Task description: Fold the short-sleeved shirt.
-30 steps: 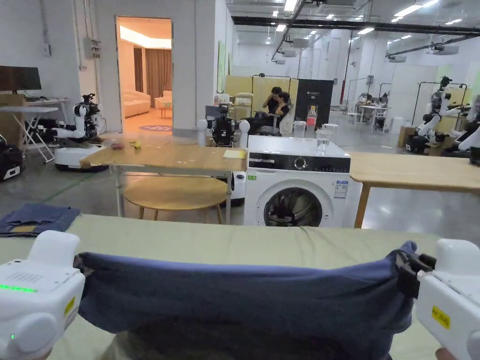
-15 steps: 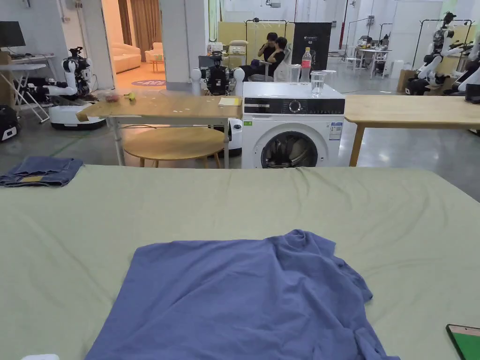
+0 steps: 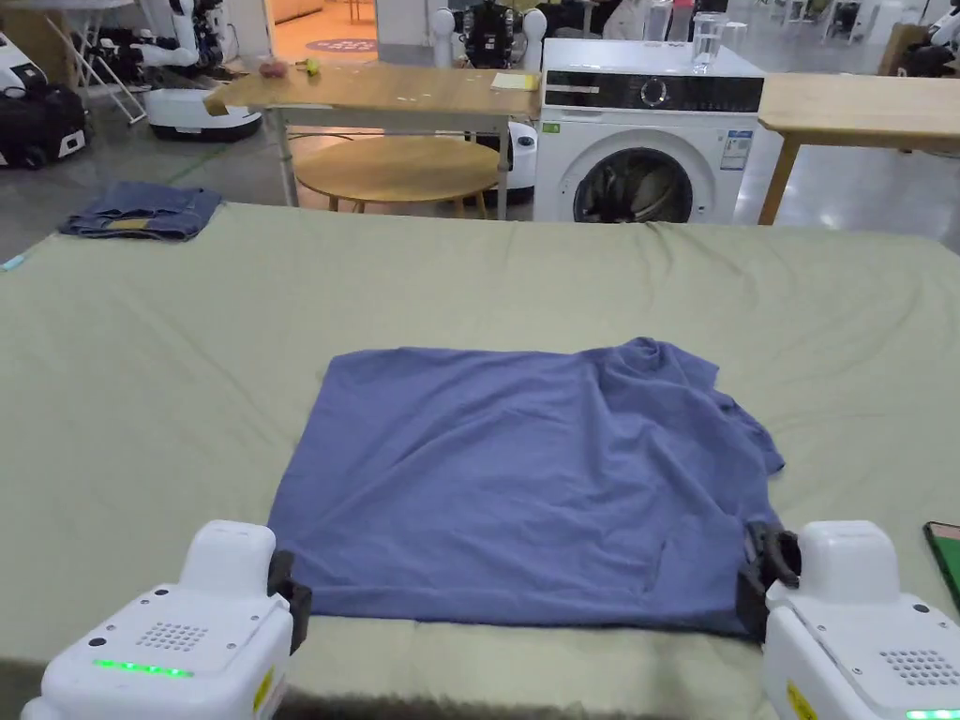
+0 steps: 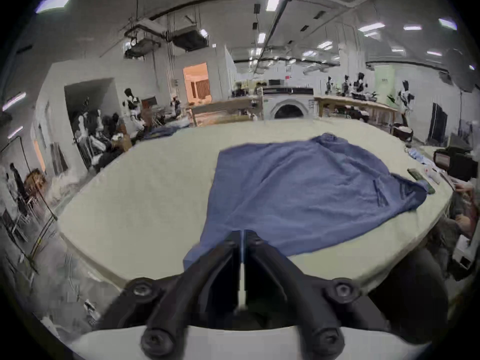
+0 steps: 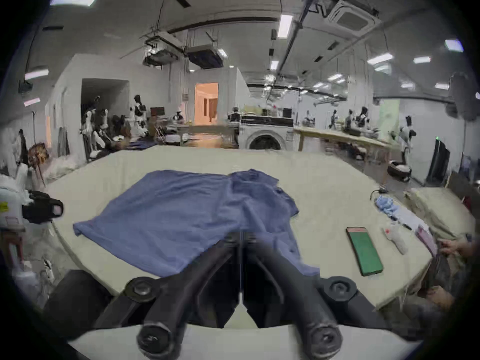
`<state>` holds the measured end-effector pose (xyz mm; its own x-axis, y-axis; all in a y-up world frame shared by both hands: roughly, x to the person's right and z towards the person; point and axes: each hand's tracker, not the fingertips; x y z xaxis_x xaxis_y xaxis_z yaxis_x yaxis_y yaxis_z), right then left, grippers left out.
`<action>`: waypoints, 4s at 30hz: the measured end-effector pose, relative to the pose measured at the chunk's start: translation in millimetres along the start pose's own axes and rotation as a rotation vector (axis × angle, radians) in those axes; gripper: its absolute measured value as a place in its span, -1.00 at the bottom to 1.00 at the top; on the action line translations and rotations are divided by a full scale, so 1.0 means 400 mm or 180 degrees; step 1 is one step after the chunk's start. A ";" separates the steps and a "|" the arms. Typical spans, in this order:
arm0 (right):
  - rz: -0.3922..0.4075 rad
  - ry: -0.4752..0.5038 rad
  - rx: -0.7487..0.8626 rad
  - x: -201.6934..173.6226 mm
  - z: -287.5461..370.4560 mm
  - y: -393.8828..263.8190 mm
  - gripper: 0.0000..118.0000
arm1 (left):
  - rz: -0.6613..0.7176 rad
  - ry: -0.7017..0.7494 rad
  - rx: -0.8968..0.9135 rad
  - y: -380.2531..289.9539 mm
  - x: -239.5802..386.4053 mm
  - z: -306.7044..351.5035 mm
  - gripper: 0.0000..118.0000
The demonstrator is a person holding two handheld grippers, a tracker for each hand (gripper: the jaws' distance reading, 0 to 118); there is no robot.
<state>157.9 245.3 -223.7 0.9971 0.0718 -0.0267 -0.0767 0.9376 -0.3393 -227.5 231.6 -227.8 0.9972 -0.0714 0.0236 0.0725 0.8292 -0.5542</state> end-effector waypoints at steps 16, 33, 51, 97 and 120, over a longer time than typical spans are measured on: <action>-0.0207 0.0039 -0.0441 0.118 -0.061 -0.051 -1.00 | -0.0010 0.0072 -0.0543 -0.051 -0.145 -0.155 1.00; -0.0225 -0.0213 -0.0815 0.190 -0.111 -0.076 -1.00 | 0.0163 -0.0321 -0.0718 -0.016 -0.165 -0.261 -0.95; -0.0482 0.0170 -0.1296 0.252 -0.229 -0.158 -0.90 | 0.0165 -0.0278 -0.0769 0.015 -0.140 -0.224 -0.95; -0.0392 -0.0050 -0.0150 0.032 -0.227 -0.002 -1.00 | 0.0255 0.0157 -0.0135 0.063 -0.073 -0.241 -1.00; -0.0603 -0.0400 -0.0499 0.200 -0.267 -0.028 -1.00 | -0.0265 0.0472 -0.1082 0.180 -0.027 -0.647 0.41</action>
<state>238.5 204.0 -322.5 0.9851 -0.0491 0.1646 0.1219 0.8749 -0.4686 -238.4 148.8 -483.3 0.9726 -0.2310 -0.0266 0.1177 0.5878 -0.8004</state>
